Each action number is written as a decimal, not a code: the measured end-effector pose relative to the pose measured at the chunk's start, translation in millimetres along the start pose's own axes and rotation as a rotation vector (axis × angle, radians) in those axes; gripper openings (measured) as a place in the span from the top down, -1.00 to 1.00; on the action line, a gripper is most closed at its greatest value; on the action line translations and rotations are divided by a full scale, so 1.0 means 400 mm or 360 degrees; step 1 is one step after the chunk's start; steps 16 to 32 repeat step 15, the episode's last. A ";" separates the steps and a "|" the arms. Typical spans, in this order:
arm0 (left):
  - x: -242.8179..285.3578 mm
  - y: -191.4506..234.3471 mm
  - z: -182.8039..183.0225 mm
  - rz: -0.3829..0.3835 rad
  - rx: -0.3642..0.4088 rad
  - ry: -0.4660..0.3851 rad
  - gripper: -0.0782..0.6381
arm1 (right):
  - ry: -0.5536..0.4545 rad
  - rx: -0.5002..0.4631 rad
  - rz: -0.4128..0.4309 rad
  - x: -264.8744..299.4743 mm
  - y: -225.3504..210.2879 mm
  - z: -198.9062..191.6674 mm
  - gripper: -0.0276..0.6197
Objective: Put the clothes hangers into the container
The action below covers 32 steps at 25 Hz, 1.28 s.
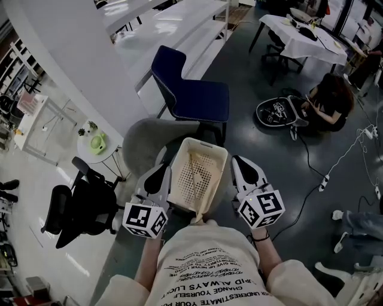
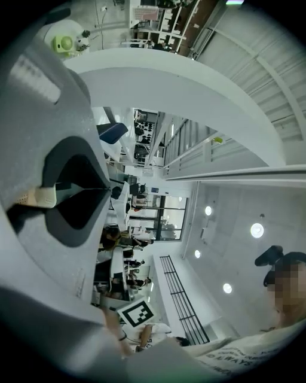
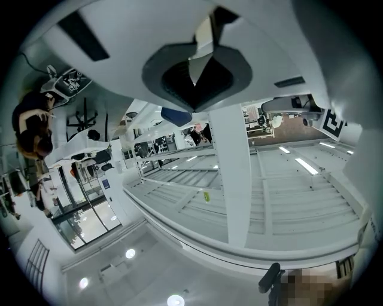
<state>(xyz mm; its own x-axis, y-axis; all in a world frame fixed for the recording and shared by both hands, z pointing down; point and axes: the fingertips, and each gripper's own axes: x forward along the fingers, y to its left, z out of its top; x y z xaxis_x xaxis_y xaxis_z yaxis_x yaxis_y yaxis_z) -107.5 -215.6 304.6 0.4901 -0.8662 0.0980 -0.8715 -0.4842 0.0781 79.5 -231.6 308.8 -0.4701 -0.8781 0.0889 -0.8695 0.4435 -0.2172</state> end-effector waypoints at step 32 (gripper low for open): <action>-0.021 -0.026 -0.019 0.0019 -0.0007 0.0023 0.71 | 0.0028 0.0045 -0.0083 -0.047 -0.025 -0.024 0.91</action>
